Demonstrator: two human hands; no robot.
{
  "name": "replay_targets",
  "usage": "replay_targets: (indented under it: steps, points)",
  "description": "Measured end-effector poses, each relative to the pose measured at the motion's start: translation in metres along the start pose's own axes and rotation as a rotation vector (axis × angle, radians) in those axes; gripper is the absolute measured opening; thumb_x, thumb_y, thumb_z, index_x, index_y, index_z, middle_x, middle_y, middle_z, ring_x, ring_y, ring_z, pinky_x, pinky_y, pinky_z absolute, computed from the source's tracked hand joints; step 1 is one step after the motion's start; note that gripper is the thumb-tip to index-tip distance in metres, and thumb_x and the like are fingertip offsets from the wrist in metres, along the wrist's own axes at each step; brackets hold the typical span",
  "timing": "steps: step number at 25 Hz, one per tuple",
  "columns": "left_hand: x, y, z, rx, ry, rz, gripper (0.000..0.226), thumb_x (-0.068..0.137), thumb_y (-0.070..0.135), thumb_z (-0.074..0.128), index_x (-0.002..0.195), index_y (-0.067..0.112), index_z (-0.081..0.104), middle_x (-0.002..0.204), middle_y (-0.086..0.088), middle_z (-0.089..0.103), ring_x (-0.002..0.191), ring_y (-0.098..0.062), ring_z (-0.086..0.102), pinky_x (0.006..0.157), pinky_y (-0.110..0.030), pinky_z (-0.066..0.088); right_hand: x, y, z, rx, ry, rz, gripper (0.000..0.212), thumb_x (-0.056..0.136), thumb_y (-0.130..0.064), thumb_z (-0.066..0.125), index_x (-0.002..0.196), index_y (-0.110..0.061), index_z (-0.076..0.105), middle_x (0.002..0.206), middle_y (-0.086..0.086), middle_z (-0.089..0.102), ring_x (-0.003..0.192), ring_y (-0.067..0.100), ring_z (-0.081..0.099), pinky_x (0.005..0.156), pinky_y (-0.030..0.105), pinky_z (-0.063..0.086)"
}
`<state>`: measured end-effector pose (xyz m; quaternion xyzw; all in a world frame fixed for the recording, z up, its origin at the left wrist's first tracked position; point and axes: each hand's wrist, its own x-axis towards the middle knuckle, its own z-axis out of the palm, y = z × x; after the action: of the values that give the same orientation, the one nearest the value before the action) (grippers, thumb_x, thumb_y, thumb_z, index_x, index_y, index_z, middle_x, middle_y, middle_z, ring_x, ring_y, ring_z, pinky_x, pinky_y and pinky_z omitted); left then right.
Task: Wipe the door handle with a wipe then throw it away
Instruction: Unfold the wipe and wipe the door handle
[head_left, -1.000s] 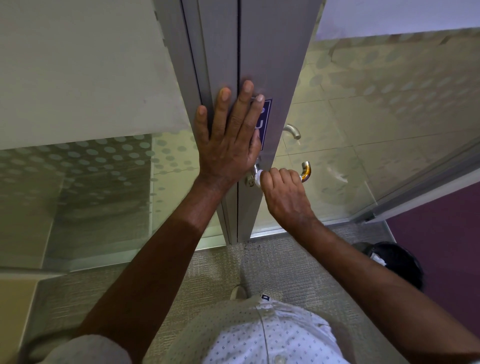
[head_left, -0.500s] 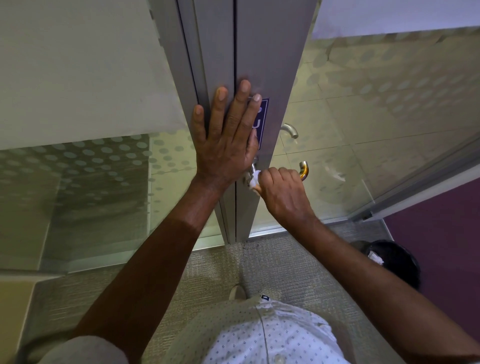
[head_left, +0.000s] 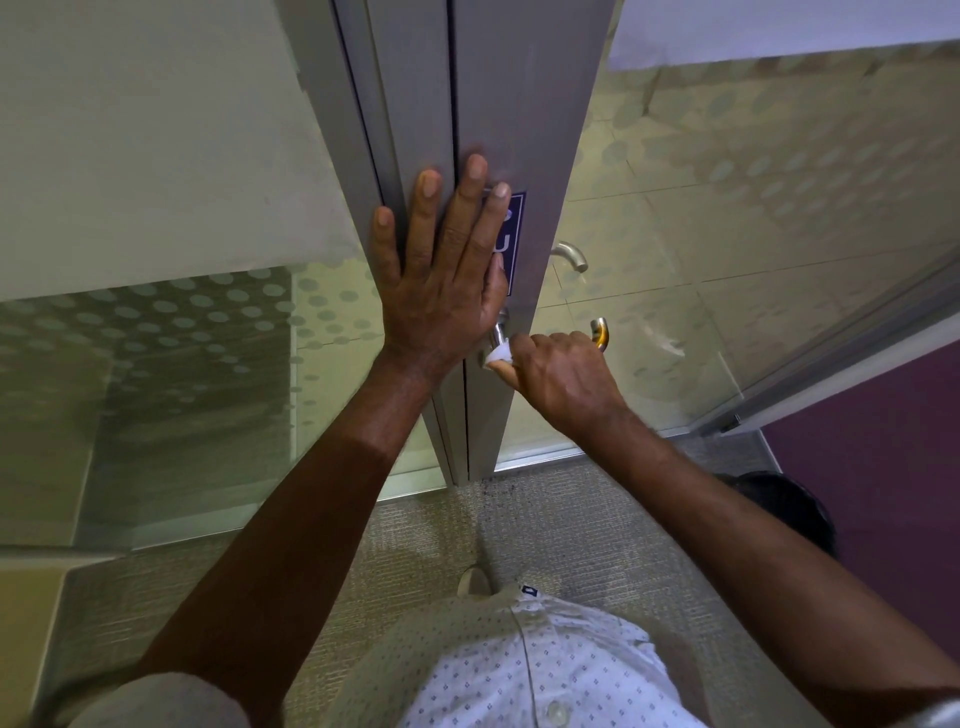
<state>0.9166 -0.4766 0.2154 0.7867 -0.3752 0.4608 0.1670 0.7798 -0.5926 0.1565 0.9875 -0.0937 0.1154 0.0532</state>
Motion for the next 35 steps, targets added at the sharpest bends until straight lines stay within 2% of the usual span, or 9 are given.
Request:
replay_targets:
  steps: [5, 10, 14, 18, 23, 26, 29, 32, 35]
  points:
    - [-0.001, -0.001, 0.001, -0.008, 0.001, -0.003, 0.061, 0.106, 0.045, 0.047, 0.16, 0.023, 0.028, 0.171, 0.005, -0.024, 0.159, -0.02, -0.025, 0.127, -0.05, -0.015, -0.022, 0.015, 0.022, 0.054, 0.178, -0.109, 0.017, 0.105, -0.028, 0.048, 0.109, -0.013, 0.054, 0.091, 0.007, 0.055, 0.079, 0.027, 0.049, 0.076, 0.041, 0.038]
    - [-0.001, -0.002, 0.003, -0.018, 0.008, 0.001, 0.063, 0.105, 0.044, 0.048, 0.161, 0.023, 0.027, 0.172, 0.004, -0.02, 0.16, -0.021, -0.022, 0.128, -0.05, -0.014, -0.028, 0.058, 0.03, -0.092, 0.245, -0.244, 0.017, 0.106, -0.014, 0.044, 0.119, -0.008, 0.055, 0.094, 0.01, 0.052, 0.084, 0.029, 0.045, 0.091, 0.044, 0.039]
    - [-0.002, -0.002, 0.003, -0.013, -0.007, 0.004, 0.063, 0.106, 0.044, 0.048, 0.161, 0.023, 0.027, 0.171, 0.004, -0.02, 0.159, -0.021, -0.023, 0.128, -0.05, -0.016, -0.022, 0.088, 0.028, -0.077, 0.263, -0.414, 0.02, 0.109, -0.018, 0.04, 0.118, -0.007, 0.055, 0.094, 0.011, 0.052, 0.084, 0.03, 0.047, 0.092, 0.044, 0.04]
    - [-0.002, -0.002, 0.001, -0.004, -0.018, 0.006, 0.065, 0.105, 0.044, 0.049, 0.161, 0.023, 0.024, 0.171, 0.004, -0.024, 0.158, -0.021, -0.025, 0.127, -0.05, -0.017, -0.004, 0.1, 0.021, 0.039, 0.175, -0.562, 0.032, 0.109, -0.036, 0.043, 0.107, -0.007, 0.057, 0.089, 0.012, 0.061, 0.079, 0.03, 0.053, 0.086, 0.044, 0.045]
    - [-0.001, 0.001, -0.001, 0.014, -0.019, -0.001, 0.064, 0.104, 0.042, 0.049, 0.16, 0.023, 0.026, 0.171, 0.005, -0.023, 0.159, -0.021, -0.024, 0.128, -0.05, -0.015, 0.011, 0.091, 0.008, 0.075, -0.028, -0.478, 0.056, 0.107, -0.056, 0.029, 0.086, -0.015, 0.06, 0.064, 0.006, 0.06, 0.055, 0.028, 0.053, 0.067, 0.038, 0.045]
    - [-0.001, 0.001, -0.001, 0.044, -0.014, 0.001, 0.065, 0.104, 0.043, 0.05, 0.161, 0.023, 0.025, 0.172, 0.005, -0.022, 0.159, -0.022, -0.023, 0.128, -0.051, -0.016, 0.008, 0.09, 0.01, 0.162, 0.044, -0.471, 0.05, 0.107, -0.05, 0.034, 0.084, -0.014, 0.06, 0.065, 0.007, 0.06, 0.056, 0.03, 0.052, 0.066, 0.038, 0.043]
    - [-0.002, 0.0, 0.001, 0.074, -0.023, 0.007, 0.066, 0.105, 0.045, 0.048, 0.161, 0.023, 0.021, 0.173, 0.004, -0.02, 0.159, -0.023, -0.023, 0.128, -0.051, -0.017, -0.003, 0.103, 0.023, 0.192, 0.117, -0.532, 0.032, 0.107, -0.036, 0.043, 0.102, -0.01, 0.06, 0.084, 0.01, 0.062, 0.074, 0.032, 0.053, 0.076, 0.042, 0.042]
    - [-0.004, 0.0, 0.004, 0.098, -0.036, -0.008, 0.064, 0.106, 0.047, 0.046, 0.161, 0.022, 0.025, 0.174, -0.001, 0.007, 0.159, -0.022, -0.023, 0.128, -0.051, -0.018, -0.006, 0.115, 0.031, 0.157, 0.145, -0.597, 0.02, 0.103, -0.019, 0.051, 0.116, -0.005, 0.056, 0.09, 0.014, 0.058, 0.083, 0.034, 0.051, 0.082, 0.046, 0.044]
    - [-0.006, -0.002, 0.005, 0.118, -0.046, -0.005, 0.066, 0.106, 0.048, 0.047, 0.162, 0.022, 0.023, 0.165, -0.007, 0.023, 0.159, -0.023, -0.023, 0.128, -0.051, -0.018, 0.0, 0.114, 0.025, 0.103, 0.134, -0.63, 0.009, 0.1, -0.011, 0.055, 0.107, -0.006, 0.058, 0.084, 0.013, 0.058, 0.074, 0.032, 0.05, 0.071, 0.043, 0.042]
